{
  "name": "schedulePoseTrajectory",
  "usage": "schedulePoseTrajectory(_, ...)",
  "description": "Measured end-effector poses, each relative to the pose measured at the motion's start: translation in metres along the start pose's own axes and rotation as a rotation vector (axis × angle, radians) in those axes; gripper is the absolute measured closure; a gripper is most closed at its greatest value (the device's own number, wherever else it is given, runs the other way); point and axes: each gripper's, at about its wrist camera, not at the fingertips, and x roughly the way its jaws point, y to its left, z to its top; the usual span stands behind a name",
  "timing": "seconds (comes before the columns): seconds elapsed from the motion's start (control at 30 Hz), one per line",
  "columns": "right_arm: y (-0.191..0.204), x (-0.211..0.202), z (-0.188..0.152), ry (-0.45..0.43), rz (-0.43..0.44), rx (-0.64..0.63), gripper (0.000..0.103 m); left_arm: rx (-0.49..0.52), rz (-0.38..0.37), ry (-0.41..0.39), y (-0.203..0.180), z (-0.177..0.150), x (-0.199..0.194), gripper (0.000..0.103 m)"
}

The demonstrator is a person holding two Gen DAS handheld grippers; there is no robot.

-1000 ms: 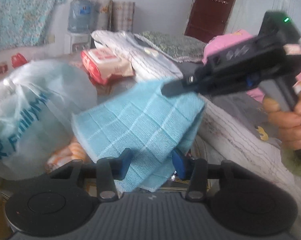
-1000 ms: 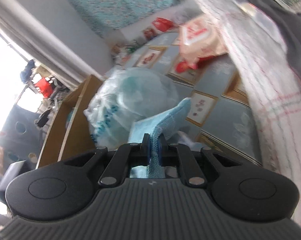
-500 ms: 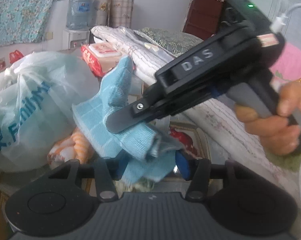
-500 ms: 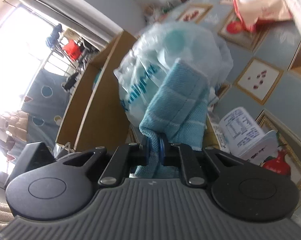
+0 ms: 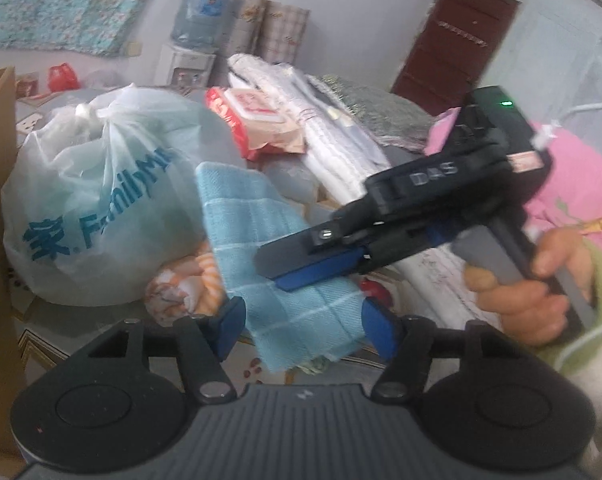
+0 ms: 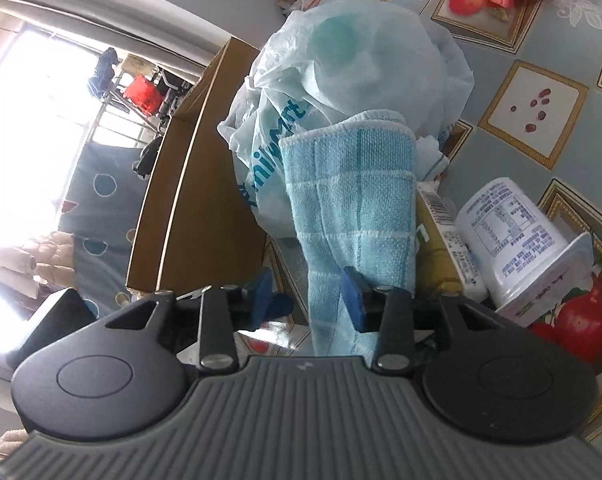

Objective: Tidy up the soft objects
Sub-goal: 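Lift the towel with the right gripper and carry it toward the box, then lower the blue towel into the cardboard box and open the right gripper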

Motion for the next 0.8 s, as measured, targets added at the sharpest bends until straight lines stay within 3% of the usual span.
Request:
schedulePoseTrajectory(0.13, -0.002, -0.009, -0.001, -0.026, 0.014, 0.01, 0.06, -0.018, 0.03, 0.037, 0.002, 0.003, 0.018, 0.042)
schedulePoseTrajectory(0.27, 0.002, -0.03, -0.001, -0.117, 0.022, -0.017, 0.053, -0.028, 0.048, 0.063, 0.002, 0.007, 0.03, 0.042)
schedulePoseTrajectory(0.4, -0.007, -0.048, 0.002, -0.227, -0.057, -0.001, 0.047, -0.02, 0.055, 0.064, -0.003, 0.01, 0.034, 0.042)
schedulePoseTrajectory(0.6, -0.014, -0.031, 0.002, -0.215, -0.159, -0.048, 0.046, 0.003, 0.068, 0.062, -0.011, 0.013, 0.037, 0.041)
schedulePoseTrajectory(0.8, -0.005, -0.024, 0.003, -0.206, -0.206, -0.12, 0.05, 0.026, 0.082, 0.054, -0.017, 0.016, 0.042, 0.04)
